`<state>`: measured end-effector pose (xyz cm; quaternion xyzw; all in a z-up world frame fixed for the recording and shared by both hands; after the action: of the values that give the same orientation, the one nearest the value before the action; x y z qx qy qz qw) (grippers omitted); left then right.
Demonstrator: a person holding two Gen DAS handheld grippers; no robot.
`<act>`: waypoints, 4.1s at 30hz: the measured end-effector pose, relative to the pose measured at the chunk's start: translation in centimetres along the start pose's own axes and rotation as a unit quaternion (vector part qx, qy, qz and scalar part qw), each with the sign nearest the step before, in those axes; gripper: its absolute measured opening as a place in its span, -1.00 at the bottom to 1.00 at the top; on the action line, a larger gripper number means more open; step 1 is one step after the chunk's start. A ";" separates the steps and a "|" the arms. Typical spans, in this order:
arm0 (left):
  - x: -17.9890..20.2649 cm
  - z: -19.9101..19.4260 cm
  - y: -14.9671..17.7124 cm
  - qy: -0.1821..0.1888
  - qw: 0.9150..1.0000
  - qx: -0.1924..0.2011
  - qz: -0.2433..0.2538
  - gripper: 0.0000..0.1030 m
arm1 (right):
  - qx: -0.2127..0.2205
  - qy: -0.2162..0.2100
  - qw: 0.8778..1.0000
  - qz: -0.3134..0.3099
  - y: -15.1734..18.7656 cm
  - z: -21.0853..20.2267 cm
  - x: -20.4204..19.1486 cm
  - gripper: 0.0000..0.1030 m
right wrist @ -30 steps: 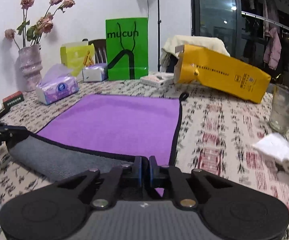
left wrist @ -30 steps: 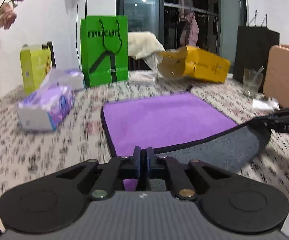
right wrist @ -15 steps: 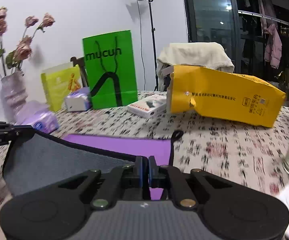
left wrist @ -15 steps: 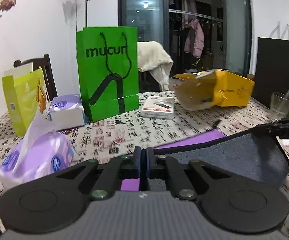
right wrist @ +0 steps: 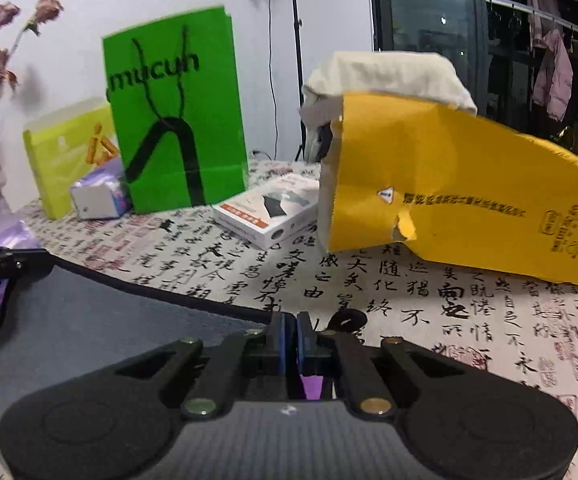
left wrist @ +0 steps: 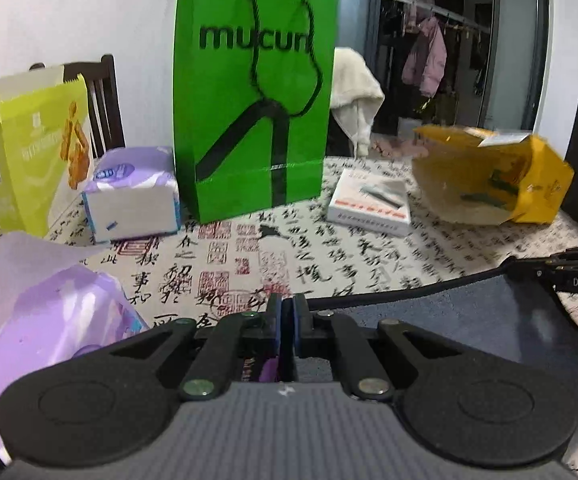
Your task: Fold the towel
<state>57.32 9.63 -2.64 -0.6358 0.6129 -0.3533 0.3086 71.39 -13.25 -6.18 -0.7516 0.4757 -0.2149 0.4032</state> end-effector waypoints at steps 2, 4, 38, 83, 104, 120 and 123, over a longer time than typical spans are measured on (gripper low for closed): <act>-0.4 0.8 0.4 -0.012 1.000 -0.003 0.002 -0.75 | -0.008 0.002 1.000 -0.001 0.1 1.1 0.0 -0.89; -1.0 1.1 0.6 -0.026 1.000 -0.001 0.000 -0.10 | -0.016 0.007 1.000 -0.003 0.5 2.1 0.1 -0.81; 2.4 -17.5 4.3 -0.035 0.998 0.058 -0.008 0.98 | 0.043 0.001 0.999 0.009 3.8 -12.5 -4.1 0.34; 5.7 -36.6 20.1 -0.040 0.987 0.156 0.016 1.00 | 0.127 0.019 0.992 -0.016 19.0 -32.8 -16.6 0.65; 6.7 -41.3 23.9 -0.012 0.985 0.170 0.009 1.00 | 0.139 0.053 0.989 0.007 25.7 -40.6 -20.2 0.78; 7.2 -41.5 26.3 0.003 0.988 0.155 0.001 1.00 | 0.148 0.060 0.987 -0.020 26.9 -42.8 -23.0 0.80; 7.7 -41.8 26.6 0.007 0.987 0.157 0.012 1.00 | 0.146 0.058 0.988 -0.011 27.3 -43.1 -23.0 0.80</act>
<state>7.74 2.05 -0.65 -0.5698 0.5591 -0.4460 0.4047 15.69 -16.22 -1.80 -0.6763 0.4532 -0.3298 0.4780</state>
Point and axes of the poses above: each gripper's, at about its wrist camera, not at the fingertips, and z roughly the way its jaws point, x to its right, y to its underside, the point moved 7 cm from there along z, roughly the way its jaws point, and after that the axes turned 2 degrees about -z, right-handed, at the moved point
